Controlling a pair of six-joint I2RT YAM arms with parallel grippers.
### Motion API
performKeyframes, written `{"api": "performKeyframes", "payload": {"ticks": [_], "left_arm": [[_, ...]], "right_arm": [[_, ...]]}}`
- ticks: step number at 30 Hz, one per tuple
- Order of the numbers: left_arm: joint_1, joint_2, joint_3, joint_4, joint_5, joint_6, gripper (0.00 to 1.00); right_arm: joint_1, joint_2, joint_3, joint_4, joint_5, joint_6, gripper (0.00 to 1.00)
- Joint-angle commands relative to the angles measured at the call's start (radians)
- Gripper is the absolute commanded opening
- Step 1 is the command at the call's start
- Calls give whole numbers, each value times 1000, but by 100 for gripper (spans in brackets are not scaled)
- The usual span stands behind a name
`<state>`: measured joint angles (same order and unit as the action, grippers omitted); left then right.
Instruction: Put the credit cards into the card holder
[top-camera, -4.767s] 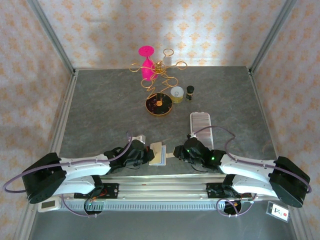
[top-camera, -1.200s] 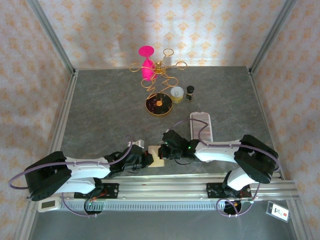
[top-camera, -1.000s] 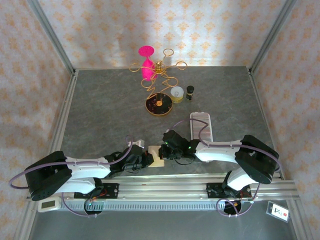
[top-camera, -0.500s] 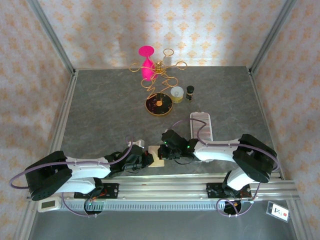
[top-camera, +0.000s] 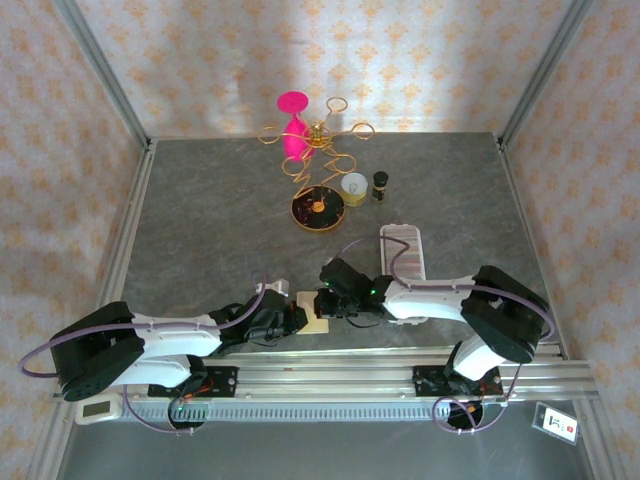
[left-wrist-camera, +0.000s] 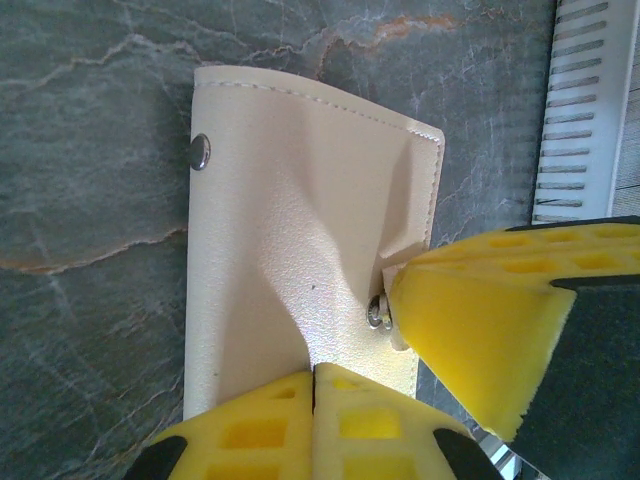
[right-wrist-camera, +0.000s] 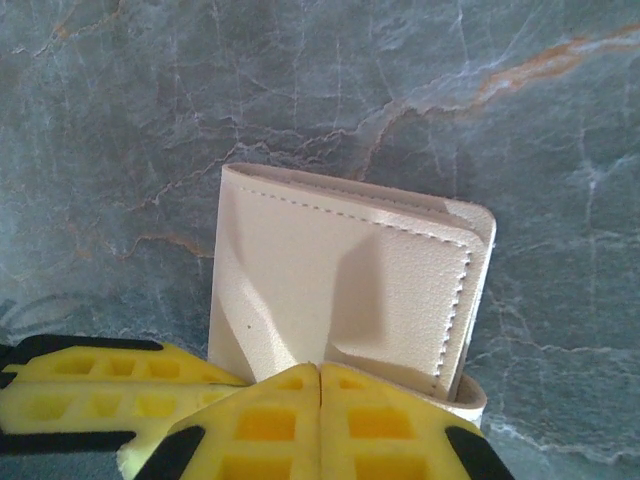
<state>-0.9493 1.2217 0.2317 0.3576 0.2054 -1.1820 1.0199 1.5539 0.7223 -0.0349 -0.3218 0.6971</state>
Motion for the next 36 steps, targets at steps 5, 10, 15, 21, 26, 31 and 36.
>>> {"api": "performKeyframes", "payload": {"ticks": [5,10,15,21,26,31,36], "left_arm": [[-12,31,-33,-32,-4,-18,0],[-11,31,-42,-31,-11,-27,0],[-12,22,-36,-40,-17,-25,0],[-11,-71,-2,-163,-77,-16,0],[-11,-221,49,-381,-214,-5,18],[-1,-377,134,-594,-374,18,52],[22,-444,278,-748,-533,126,87]], "right_arm": [[68,111,-35,-161,56,20,0],[88,86,-86,-145,63,61,0],[91,43,-128,-108,102,99,0],[90,-47,-112,23,198,146,4],[90,-113,-90,62,312,159,18],[77,-209,-70,115,371,117,46],[48,-322,-18,83,442,45,48]]}}
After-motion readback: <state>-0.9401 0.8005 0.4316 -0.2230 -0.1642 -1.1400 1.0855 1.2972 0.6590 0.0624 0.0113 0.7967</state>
